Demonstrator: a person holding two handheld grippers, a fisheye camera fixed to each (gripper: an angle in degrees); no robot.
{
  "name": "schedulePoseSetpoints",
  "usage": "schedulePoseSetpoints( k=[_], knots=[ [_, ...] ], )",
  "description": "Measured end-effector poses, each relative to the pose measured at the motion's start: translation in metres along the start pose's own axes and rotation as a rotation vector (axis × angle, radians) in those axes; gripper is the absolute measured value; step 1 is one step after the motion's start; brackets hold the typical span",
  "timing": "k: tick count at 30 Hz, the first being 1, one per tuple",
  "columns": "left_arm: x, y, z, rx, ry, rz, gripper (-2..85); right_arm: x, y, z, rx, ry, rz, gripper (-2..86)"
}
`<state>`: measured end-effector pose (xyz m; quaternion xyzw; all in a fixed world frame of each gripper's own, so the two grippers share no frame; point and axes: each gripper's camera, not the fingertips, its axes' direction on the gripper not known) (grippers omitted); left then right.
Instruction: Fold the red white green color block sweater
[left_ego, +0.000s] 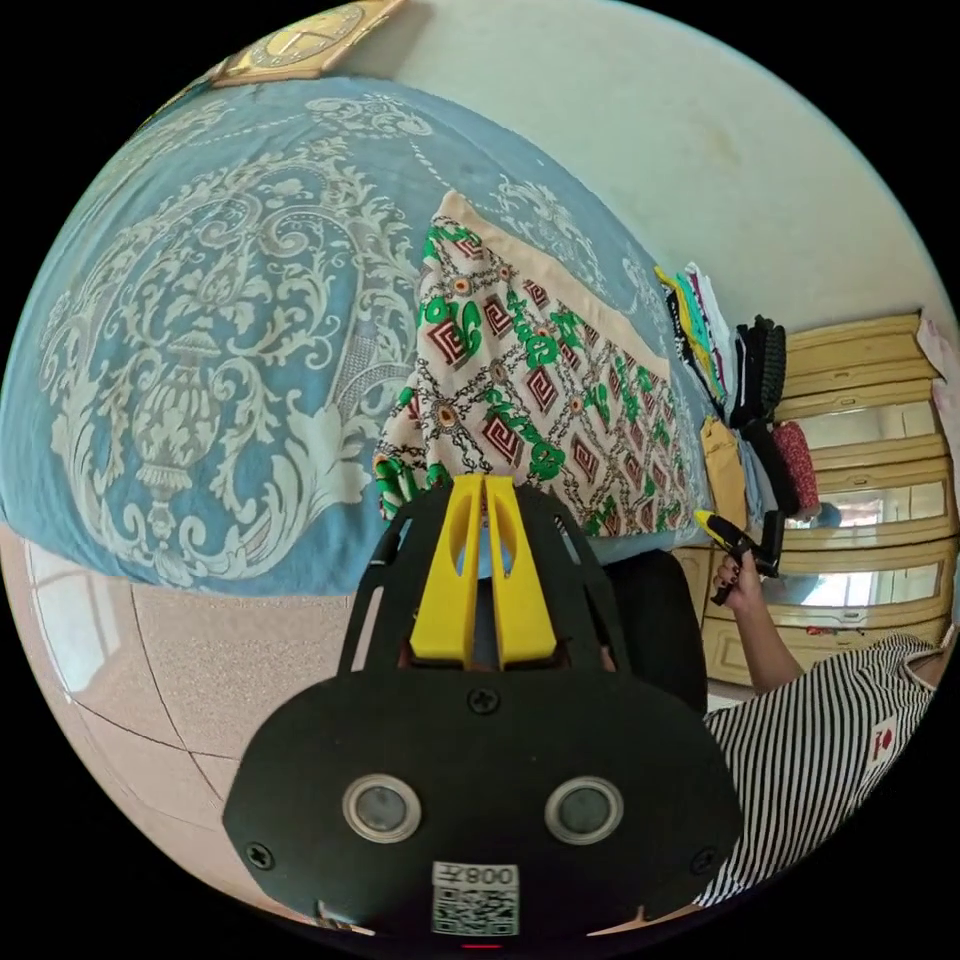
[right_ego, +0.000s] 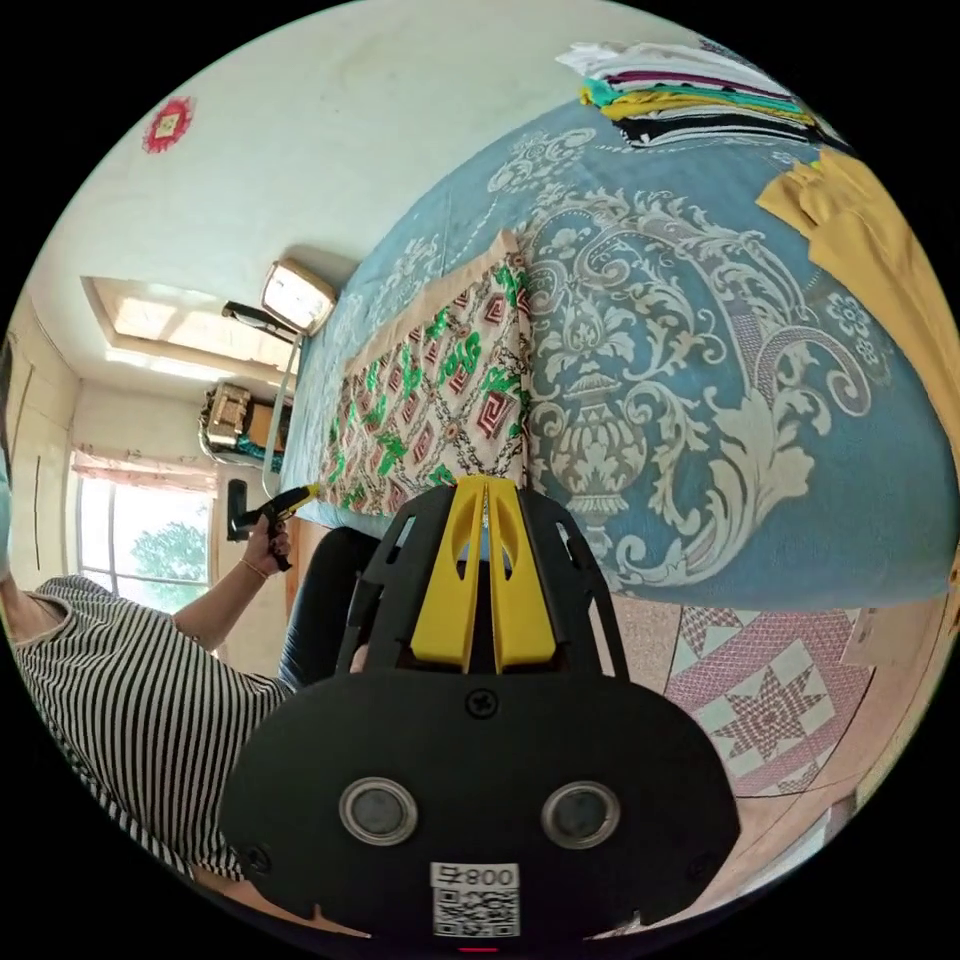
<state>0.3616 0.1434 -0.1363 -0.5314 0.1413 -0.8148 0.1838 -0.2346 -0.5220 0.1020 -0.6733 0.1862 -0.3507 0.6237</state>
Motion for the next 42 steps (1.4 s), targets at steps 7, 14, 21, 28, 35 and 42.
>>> schedulePoseSetpoints(
  k=[7,14,21,28,35,42],
  knots=[
    [0.071,-0.022,-0.013,-0.061,-0.114,0.081,1.1,0.024,0.023,0.015,-0.021,0.014,0.071,1.0],
    [0.193,-0.032,-0.004,-0.124,0.054,0.309,5.8,0.054,0.055,0.01,0.033,-0.029,0.175,5.7],
    [0.354,-0.048,0.043,-0.269,0.081,0.688,8.4,0.076,0.068,0.038,0.014,-0.096,0.211,5.1],
    [0.5,-0.052,0.085,-0.311,0.018,1.004,10.9,0.107,0.08,0.06,0.043,-0.283,0.261,1.1],
    [0.598,-0.043,0.102,-0.251,-0.205,1.209,9.6,0.104,0.076,0.064,0.073,-0.436,0.203,0.7],
    [0.613,-0.058,0.092,-0.198,-0.254,1.12,1.9,0.096,0.057,0.088,0.017,-0.394,0.127,1.2]
  ],
)
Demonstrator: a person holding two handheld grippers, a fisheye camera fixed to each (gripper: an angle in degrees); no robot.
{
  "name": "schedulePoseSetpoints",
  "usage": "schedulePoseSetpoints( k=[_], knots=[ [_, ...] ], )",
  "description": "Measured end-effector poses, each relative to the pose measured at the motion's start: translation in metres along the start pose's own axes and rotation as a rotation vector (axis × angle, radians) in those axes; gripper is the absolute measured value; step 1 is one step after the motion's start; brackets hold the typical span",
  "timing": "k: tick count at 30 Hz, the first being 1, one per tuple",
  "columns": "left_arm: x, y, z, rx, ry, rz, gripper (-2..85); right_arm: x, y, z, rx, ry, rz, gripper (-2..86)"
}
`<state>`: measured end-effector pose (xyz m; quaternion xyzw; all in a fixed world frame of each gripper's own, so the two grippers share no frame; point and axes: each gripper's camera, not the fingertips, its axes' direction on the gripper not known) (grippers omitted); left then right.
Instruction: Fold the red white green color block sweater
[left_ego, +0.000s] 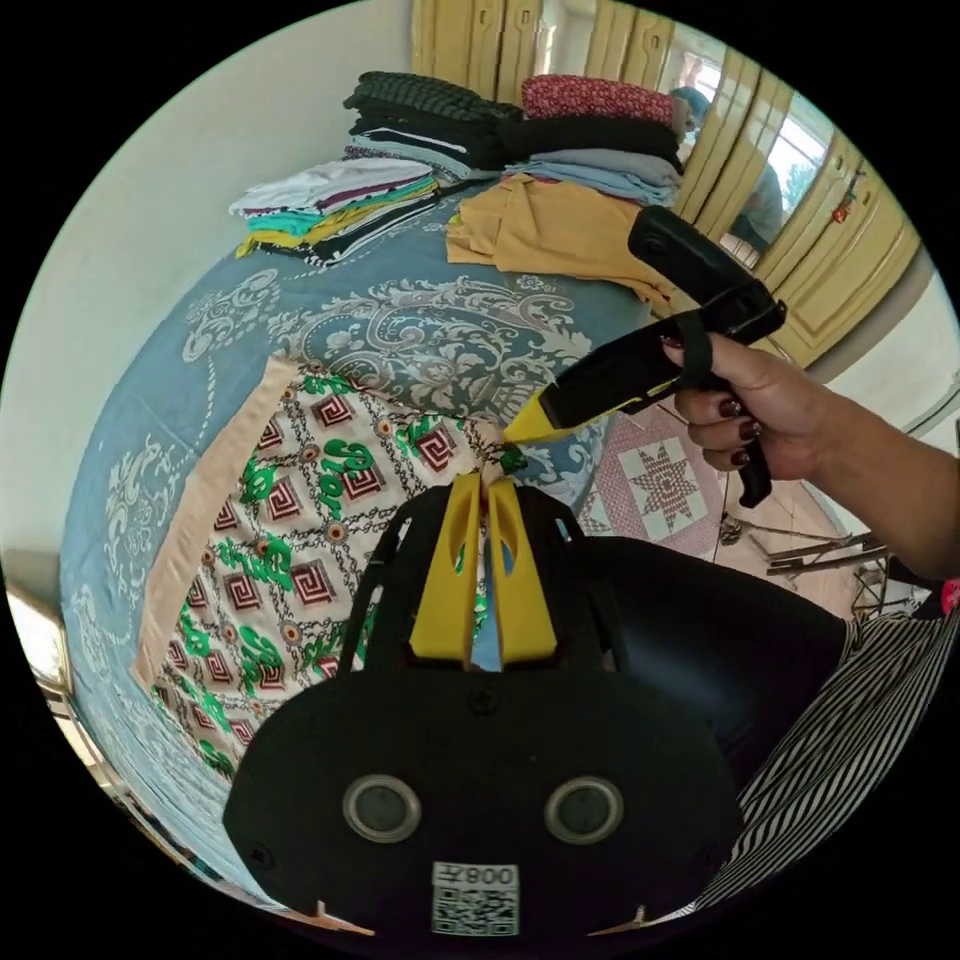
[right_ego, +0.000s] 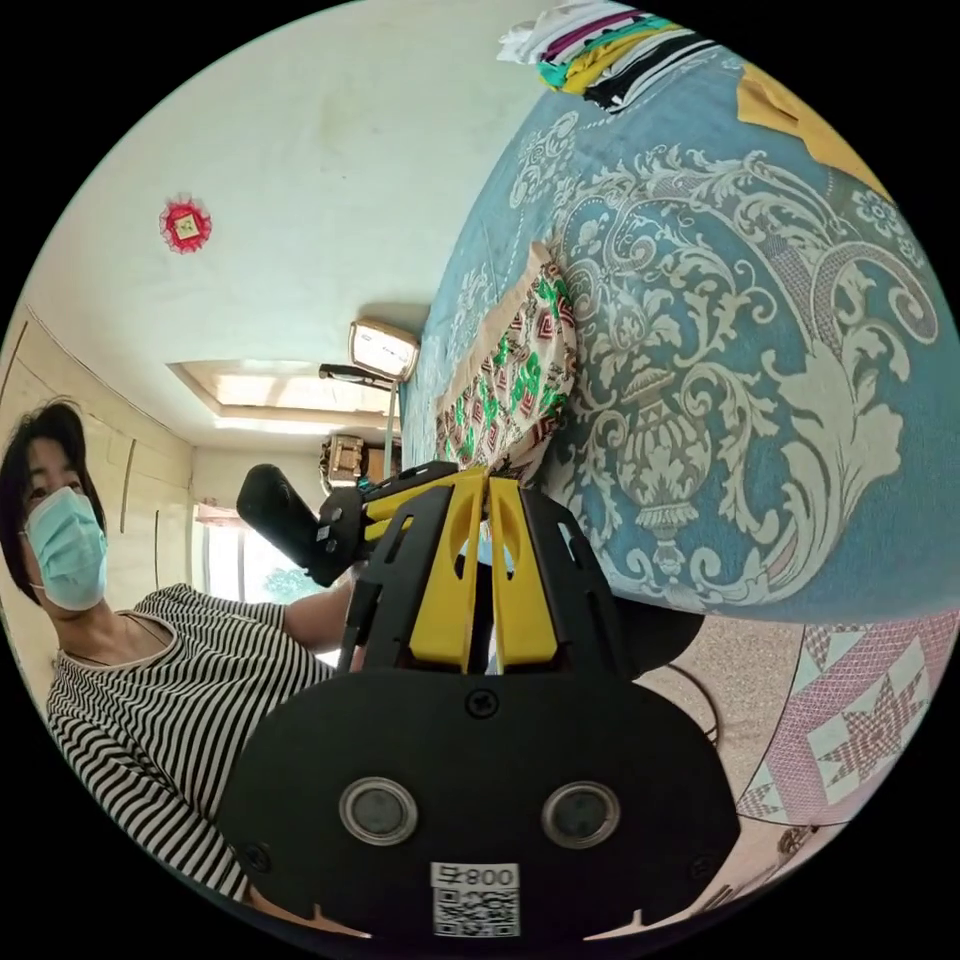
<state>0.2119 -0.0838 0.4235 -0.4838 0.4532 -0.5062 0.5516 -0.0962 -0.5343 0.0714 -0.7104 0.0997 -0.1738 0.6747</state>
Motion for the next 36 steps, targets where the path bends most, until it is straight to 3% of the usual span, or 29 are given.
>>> schedulePoseSetpoints(
  k=[8,14,36],
  knots=[
    [-0.07,0.029,-0.035,0.173,0.202,-0.344,0.9,0.057,-0.078,0.033,0.039,0.062,0.068,6.3],
    [-0.1,0.054,-0.033,0.238,0.283,-0.467,0.9,0.076,-0.144,0.082,0.033,0.046,0.093,7.3],
    [-0.091,0.106,0.041,0.266,0.359,-0.392,0.9,0.084,-0.256,0.25,-0.044,0.211,0.092,5.0]
  ],
)
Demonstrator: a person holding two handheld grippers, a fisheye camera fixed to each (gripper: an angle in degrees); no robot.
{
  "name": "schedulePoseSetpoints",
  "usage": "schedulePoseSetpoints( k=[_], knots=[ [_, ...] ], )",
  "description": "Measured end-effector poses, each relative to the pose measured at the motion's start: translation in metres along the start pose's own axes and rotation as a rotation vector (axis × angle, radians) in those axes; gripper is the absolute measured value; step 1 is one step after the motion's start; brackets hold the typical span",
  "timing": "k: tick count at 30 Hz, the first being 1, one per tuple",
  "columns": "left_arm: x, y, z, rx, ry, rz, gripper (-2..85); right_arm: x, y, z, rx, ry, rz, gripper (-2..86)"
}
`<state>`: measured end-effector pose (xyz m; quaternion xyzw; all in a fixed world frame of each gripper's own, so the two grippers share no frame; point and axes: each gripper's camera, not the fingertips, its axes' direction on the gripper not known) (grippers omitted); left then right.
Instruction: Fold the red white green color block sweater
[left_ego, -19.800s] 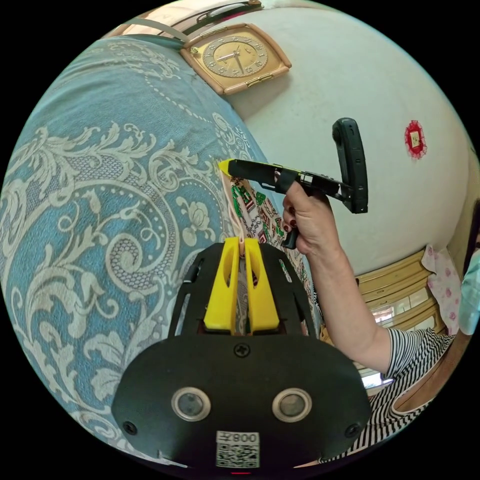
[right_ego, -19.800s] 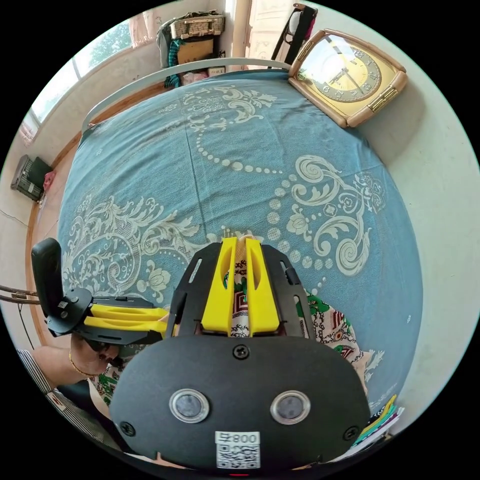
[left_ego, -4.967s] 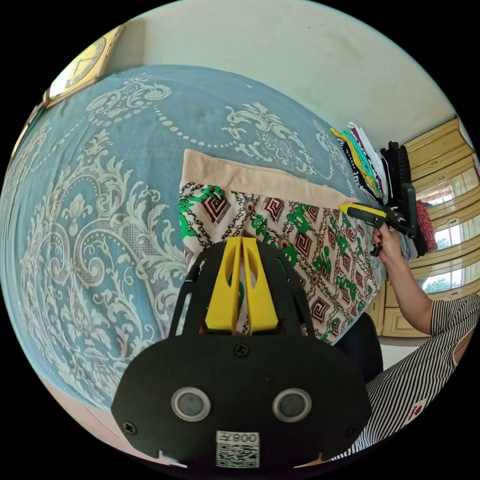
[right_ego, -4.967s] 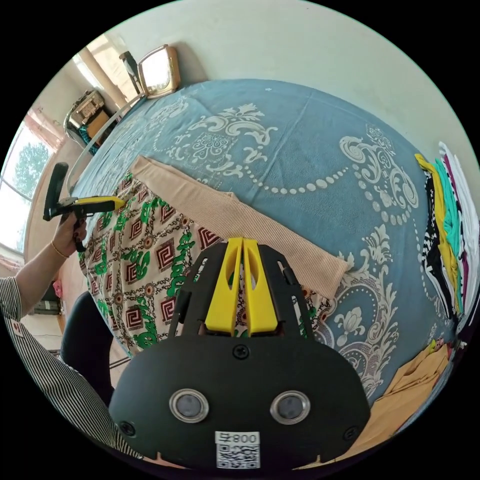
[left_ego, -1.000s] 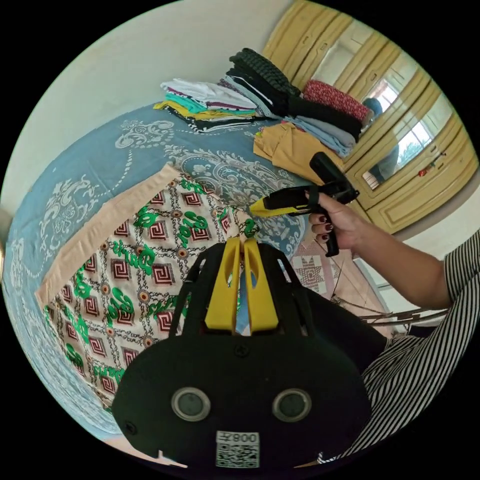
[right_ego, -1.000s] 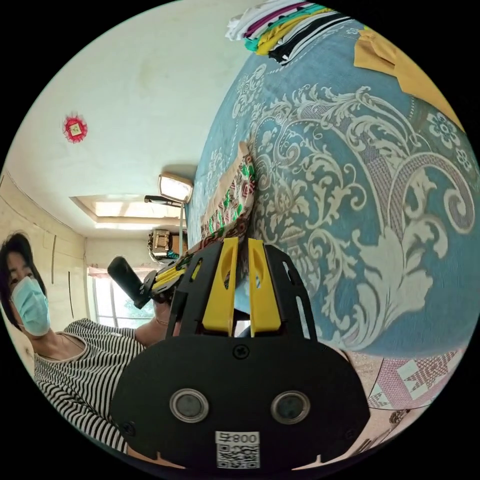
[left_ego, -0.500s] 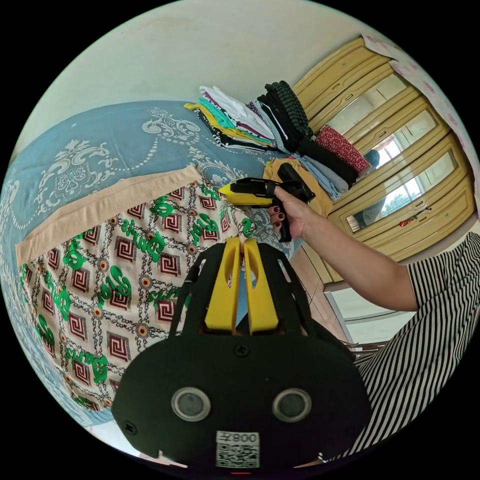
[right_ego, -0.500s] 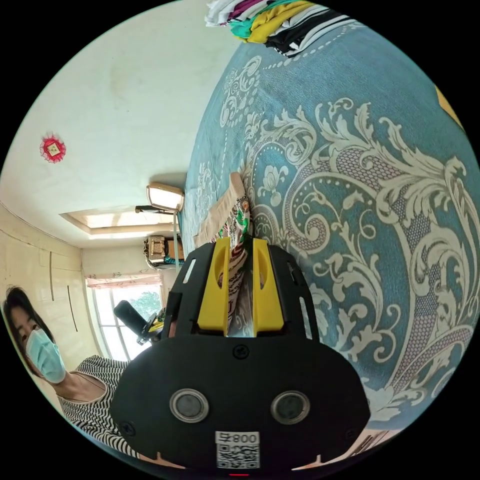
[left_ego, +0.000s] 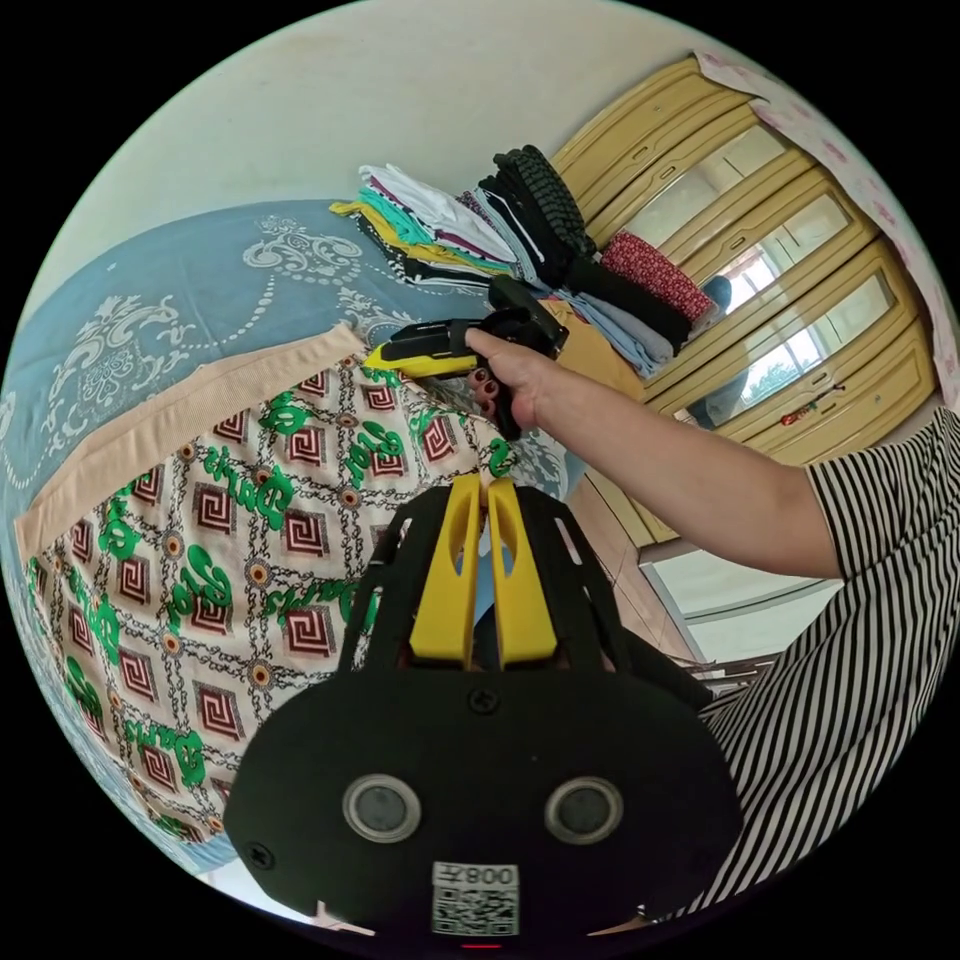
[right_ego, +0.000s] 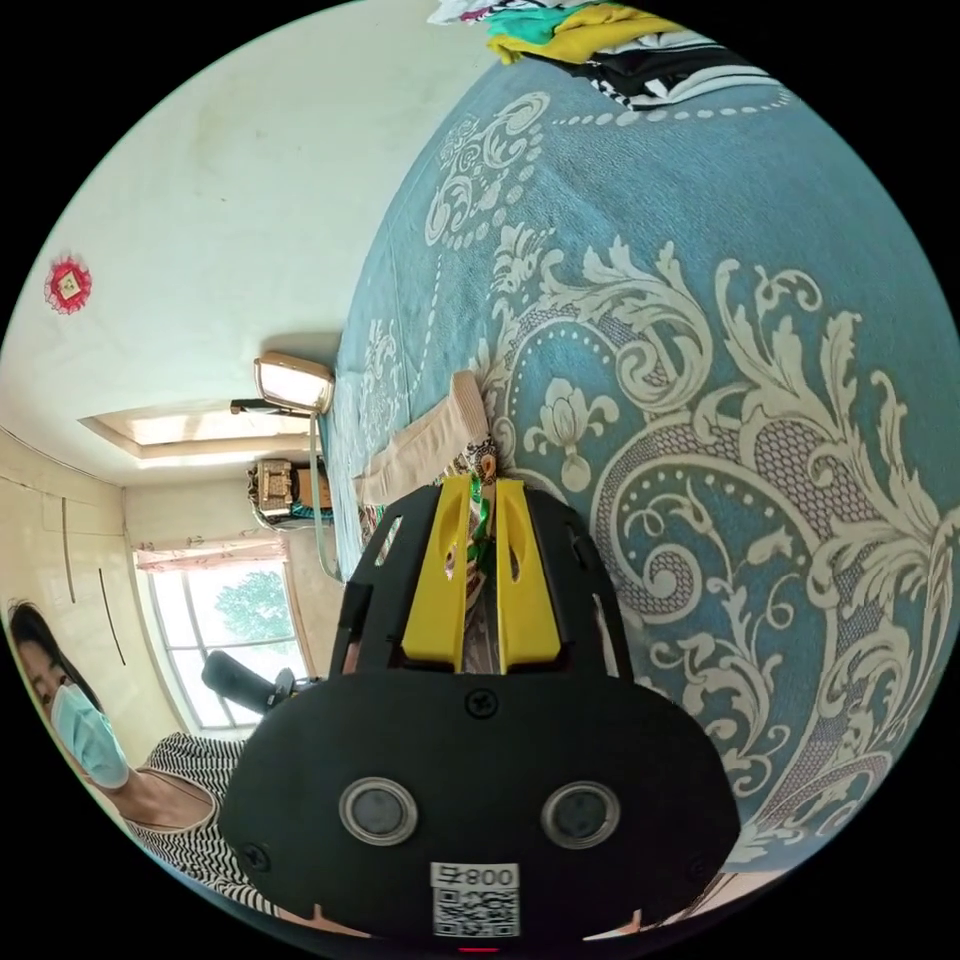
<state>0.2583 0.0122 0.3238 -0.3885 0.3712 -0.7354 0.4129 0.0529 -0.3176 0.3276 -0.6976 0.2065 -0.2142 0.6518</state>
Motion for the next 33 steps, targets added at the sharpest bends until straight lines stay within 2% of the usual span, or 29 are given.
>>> schedulePoseSetpoints(
  k=[7,12,18,26,33],
  knots=[
    [-0.026,0.044,0.022,0.008,0.029,-0.001,0.9,-0.028,-0.026,0.054,-0.035,0.041,-0.034,1.5],
    [-0.054,0.086,0.021,0.053,0.052,-0.033,0.8,-0.059,-0.024,0.073,0.005,-0.001,-0.065,0.9],
    [-0.095,0.163,-0.007,0.157,0.041,-0.086,0.8,-0.157,-0.016,0.11,0.03,-0.036,-0.22,0.8],
    [-0.179,0.318,-0.05,0.311,-0.004,-0.358,0.8,-0.29,-0.011,0.239,-0.045,-0.039,-0.393,0.7],
    [-0.238,0.432,-0.049,0.398,0.027,-0.554,0.8,-0.351,-0.014,0.366,-0.157,-0.012,-0.418,0.6]
  ],
)
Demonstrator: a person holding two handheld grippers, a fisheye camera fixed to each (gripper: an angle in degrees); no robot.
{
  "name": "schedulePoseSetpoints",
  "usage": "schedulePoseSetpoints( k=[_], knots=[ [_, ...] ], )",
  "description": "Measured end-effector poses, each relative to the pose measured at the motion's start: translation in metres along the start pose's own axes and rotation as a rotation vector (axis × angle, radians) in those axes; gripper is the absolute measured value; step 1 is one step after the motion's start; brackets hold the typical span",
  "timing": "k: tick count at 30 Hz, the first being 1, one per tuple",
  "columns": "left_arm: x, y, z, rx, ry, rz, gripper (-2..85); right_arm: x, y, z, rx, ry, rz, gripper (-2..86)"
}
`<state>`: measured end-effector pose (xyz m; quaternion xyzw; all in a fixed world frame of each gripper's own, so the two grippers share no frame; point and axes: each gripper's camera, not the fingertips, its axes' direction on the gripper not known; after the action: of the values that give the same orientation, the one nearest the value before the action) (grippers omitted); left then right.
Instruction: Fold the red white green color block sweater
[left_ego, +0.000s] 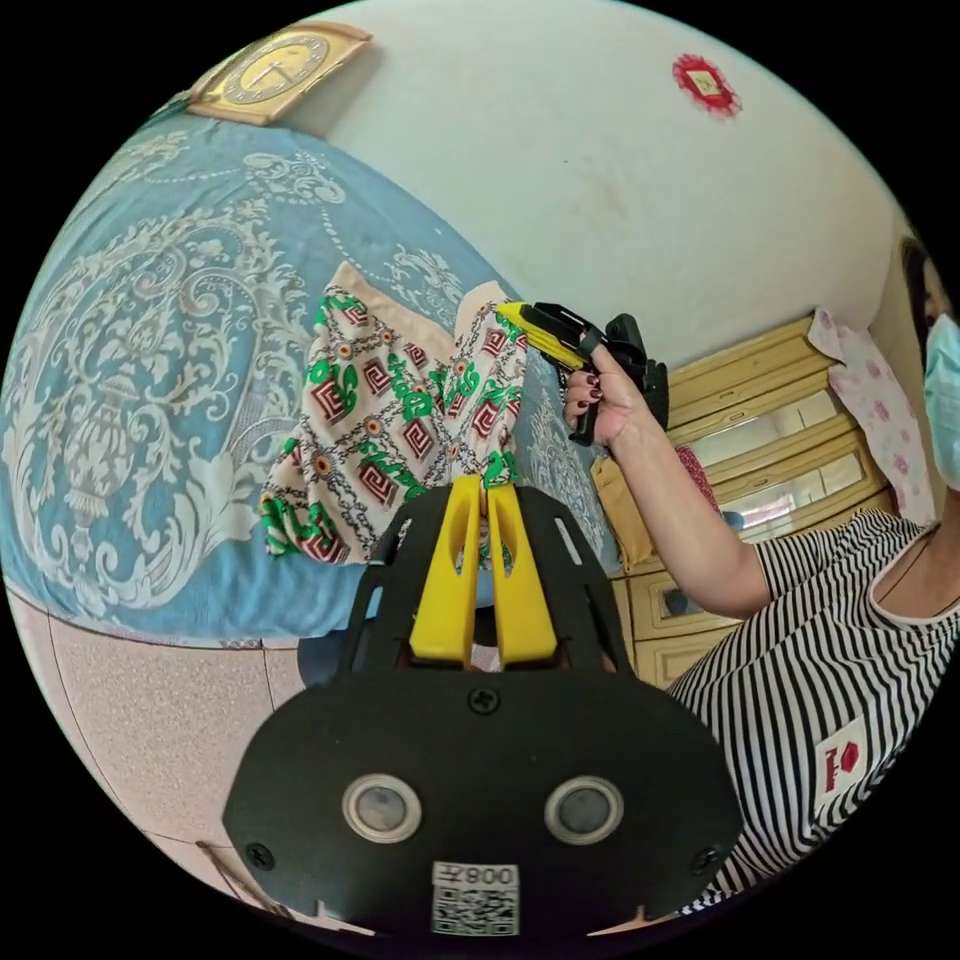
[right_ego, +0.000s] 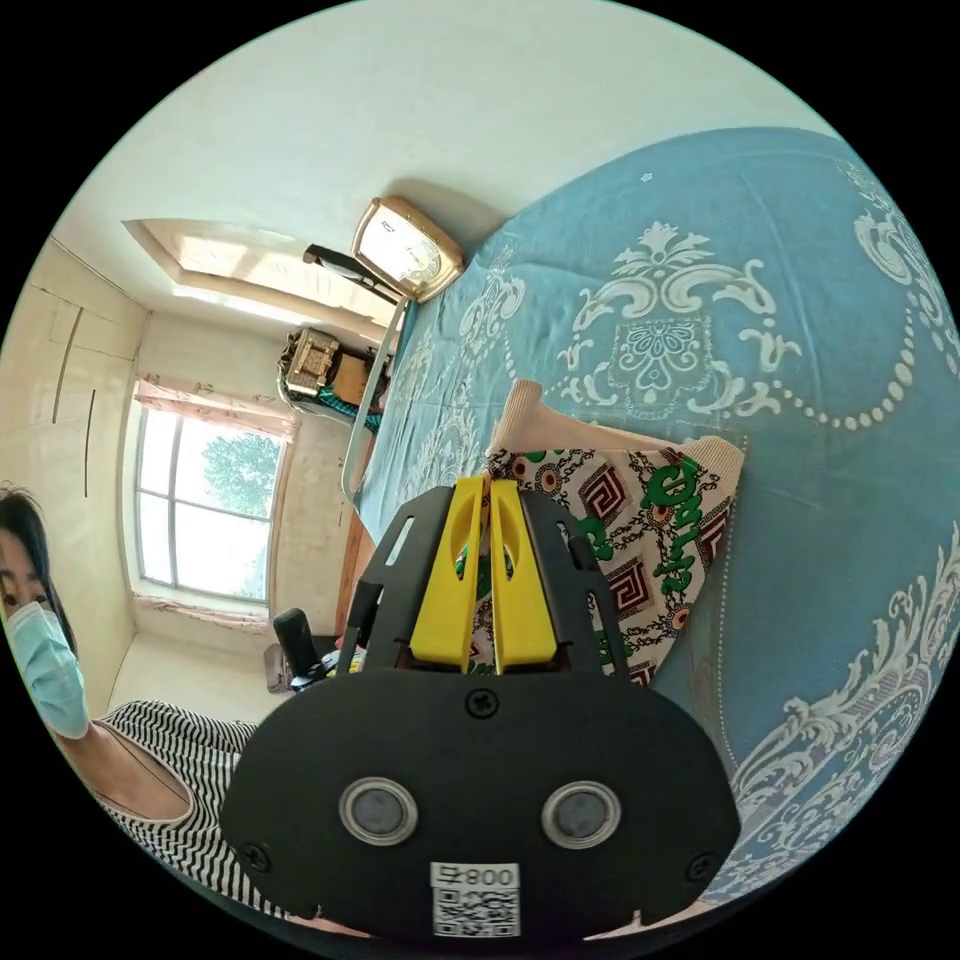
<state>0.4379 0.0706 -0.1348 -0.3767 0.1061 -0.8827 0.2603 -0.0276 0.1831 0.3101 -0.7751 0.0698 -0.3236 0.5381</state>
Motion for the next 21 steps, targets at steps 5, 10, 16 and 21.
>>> schedulePoseSetpoints(
  k=[5,10,16,21],
  knots=[
    [-0.078,0.045,-0.016,0.07,0.053,-0.149,0.8,-0.031,-0.034,0.086,-0.085,0.037,-0.018,0.6],
    [-0.135,0.079,-0.021,0.108,0.1,-0.238,0.7,-0.052,-0.059,0.144,-0.141,0.064,-0.03,0.7],
    [-0.19,0.114,-0.025,0.161,0.14,-0.329,0.8,-0.064,-0.08,0.198,-0.174,0.069,-0.005,0.7],
    [-0.22,0.134,-0.024,0.144,0.128,-0.361,0.9,-0.076,-0.095,0.234,-0.22,0.109,-0.01,0.9]
  ],
)
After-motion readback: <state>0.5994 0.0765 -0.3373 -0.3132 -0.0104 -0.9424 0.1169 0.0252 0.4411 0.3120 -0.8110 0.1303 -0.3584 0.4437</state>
